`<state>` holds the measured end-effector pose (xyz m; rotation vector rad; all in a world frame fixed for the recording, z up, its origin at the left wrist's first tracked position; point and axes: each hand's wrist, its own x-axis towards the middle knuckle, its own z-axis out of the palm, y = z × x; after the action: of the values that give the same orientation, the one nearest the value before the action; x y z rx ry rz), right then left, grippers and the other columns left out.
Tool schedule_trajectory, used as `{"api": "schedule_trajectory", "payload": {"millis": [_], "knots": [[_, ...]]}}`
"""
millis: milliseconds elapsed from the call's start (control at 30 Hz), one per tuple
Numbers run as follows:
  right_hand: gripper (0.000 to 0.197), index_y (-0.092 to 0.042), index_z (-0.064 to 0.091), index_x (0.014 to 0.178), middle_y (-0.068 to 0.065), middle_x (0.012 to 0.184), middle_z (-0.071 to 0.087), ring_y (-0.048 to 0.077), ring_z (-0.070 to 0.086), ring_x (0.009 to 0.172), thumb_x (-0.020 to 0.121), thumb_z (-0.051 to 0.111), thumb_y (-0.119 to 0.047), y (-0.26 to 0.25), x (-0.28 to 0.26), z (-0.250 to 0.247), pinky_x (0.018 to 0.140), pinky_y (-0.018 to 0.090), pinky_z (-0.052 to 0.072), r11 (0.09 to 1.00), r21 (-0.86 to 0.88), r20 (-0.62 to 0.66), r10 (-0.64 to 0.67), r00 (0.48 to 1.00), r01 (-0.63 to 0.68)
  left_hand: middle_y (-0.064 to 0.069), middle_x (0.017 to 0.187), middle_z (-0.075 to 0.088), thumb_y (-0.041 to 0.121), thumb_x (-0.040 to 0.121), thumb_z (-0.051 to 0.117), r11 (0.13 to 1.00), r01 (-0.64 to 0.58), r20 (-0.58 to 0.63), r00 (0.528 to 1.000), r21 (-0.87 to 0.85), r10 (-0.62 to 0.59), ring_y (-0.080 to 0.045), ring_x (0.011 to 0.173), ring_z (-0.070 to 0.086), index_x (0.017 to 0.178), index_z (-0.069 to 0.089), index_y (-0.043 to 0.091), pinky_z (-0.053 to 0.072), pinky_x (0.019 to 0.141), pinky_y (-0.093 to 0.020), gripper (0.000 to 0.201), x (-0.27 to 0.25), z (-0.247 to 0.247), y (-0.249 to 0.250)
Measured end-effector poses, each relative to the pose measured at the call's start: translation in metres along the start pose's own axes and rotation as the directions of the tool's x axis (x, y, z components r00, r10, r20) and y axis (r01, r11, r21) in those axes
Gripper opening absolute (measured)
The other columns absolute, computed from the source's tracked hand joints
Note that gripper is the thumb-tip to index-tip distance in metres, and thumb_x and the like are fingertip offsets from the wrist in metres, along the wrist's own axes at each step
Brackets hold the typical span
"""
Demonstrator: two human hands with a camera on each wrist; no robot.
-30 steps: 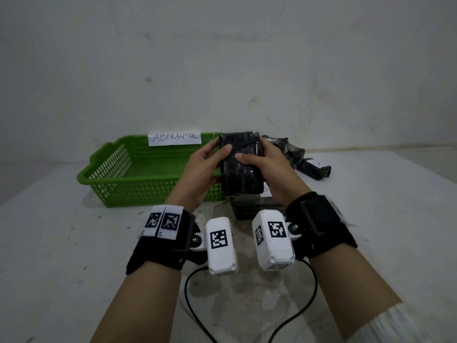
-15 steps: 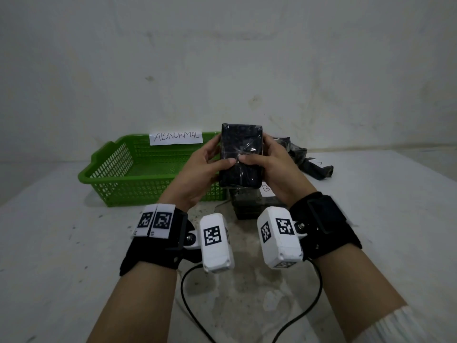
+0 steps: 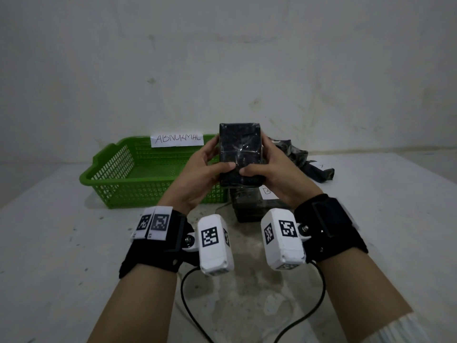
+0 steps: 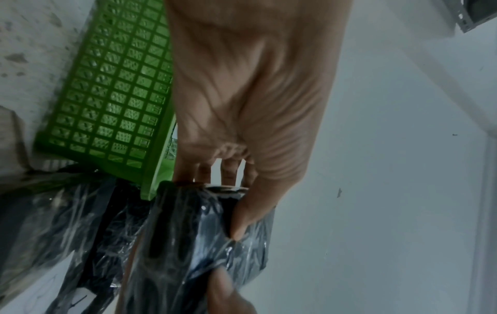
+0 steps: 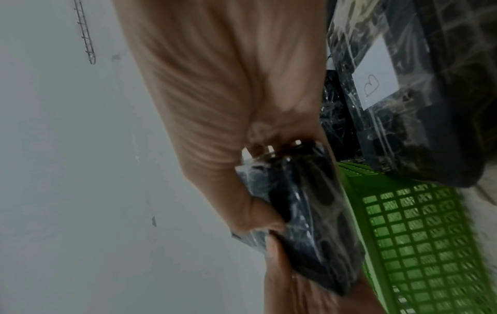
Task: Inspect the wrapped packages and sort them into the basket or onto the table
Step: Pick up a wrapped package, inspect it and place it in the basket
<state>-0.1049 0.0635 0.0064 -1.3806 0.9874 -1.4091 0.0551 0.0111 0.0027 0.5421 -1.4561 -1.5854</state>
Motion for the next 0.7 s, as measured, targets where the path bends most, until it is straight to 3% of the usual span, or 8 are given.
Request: {"api": "schedule_trajectory", "payload": {"millis": [100,267,400,467,533,633,700], "knots": [[0.087,-0.028,0.032,0.145,0.011,0.119,0.063,0.026,0.063,0.105,0.079,0.051,0.025,-0.004,-0.003,-0.004,0.084,0.037,0.054,0.999,0.038,0.07,0.013,0.997,-0.016,-0.007,0.135,0.054,-0.016,0.082,0.053,0.998,-0.003,-0.013,1.0,-0.056,0.002,-0.018,0.107,0.062,0.147,0.031,0.018,0.057,0.074,-0.027,0.076,0.0,-0.001,-0.001],[0.079,-0.036,0.043,0.13,0.002,0.103,0.069,0.023,0.066,0.097,0.078,0.055,0.023,-0.006,-0.004,-0.006,0.082,0.039,0.056,0.997,0.074,0.036,-0.005,0.999,0.002,-0.014,0.134,0.049,-0.013,0.082,0.056,0.998,-0.04,-0.054,0.998,-0.057,0.037,-0.027,0.111,0.058,0.137,0.042,0.03,0.058,0.073,-0.032,0.071,0.001,0.0,-0.001],[0.056,-0.029,0.041,0.142,0.006,0.111,0.065,0.021,0.067,0.098,0.093,0.057,-0.006,-0.008,-0.002,-0.003,0.086,0.05,0.053,0.996,0.085,-0.089,-0.002,0.996,0.01,-0.005,0.13,0.05,-0.012,0.084,0.055,0.986,-0.096,-0.058,0.993,0.137,0.105,-0.026,0.114,0.056,0.126,0.052,0.028,0.057,0.079,-0.033,0.058,-0.001,0.003,0.002],[0.045,-0.034,0.043,0.141,0.01,0.118,0.063,0.022,0.065,0.1,0.099,0.048,-0.019,-0.008,-0.002,-0.002,0.082,0.046,0.055,0.997,0.07,-0.118,-0.017,0.993,0.026,-0.001,0.12,0.053,-0.011,0.087,0.052,0.979,-0.097,-0.057,0.992,0.181,0.109,-0.025,0.115,0.056,0.129,0.051,0.027,0.057,0.082,-0.034,0.056,-0.002,0.005,0.005],[0.038,-0.037,0.051,0.135,0.012,0.114,0.061,0.021,0.064,0.094,0.101,0.045,-0.021,-0.01,-0.003,-0.003,0.08,0.043,0.053,0.997,0.049,-0.135,-0.06,0.989,0.067,-0.004,0.116,0.056,0.001,0.093,0.05,0.978,-0.082,-0.037,0.995,0.192,0.091,-0.024,0.114,0.056,0.131,0.051,0.028,0.056,0.083,-0.037,0.046,-0.003,0.008,0.008],[0.037,-0.039,0.059,0.123,0.01,0.103,0.057,0.025,0.059,0.097,0.092,0.059,-0.019,-0.012,-0.004,-0.004,0.096,0.056,0.044,0.994,-0.02,-0.16,-0.107,0.981,0.106,-0.006,0.12,0.062,0.024,0.097,0.043,0.992,-0.027,-0.008,1.0,0.123,0.028,-0.018,0.111,0.059,0.13,0.052,0.024,0.054,0.082,-0.038,0.034,-0.006,0.012,0.011],[0.041,-0.043,0.062,0.116,0.002,0.094,0.058,0.024,0.058,0.1,0.08,0.069,-0.024,-0.013,-0.003,-0.001,0.102,0.06,0.038,0.993,-0.072,-0.175,-0.108,0.979,0.097,-0.009,0.12,0.062,0.032,0.093,0.045,0.998,-0.011,-0.026,1.0,0.069,0.013,-0.023,0.11,0.057,0.132,0.051,0.017,0.052,0.086,-0.042,0.041,-0.006,0.014,0.011]]}}
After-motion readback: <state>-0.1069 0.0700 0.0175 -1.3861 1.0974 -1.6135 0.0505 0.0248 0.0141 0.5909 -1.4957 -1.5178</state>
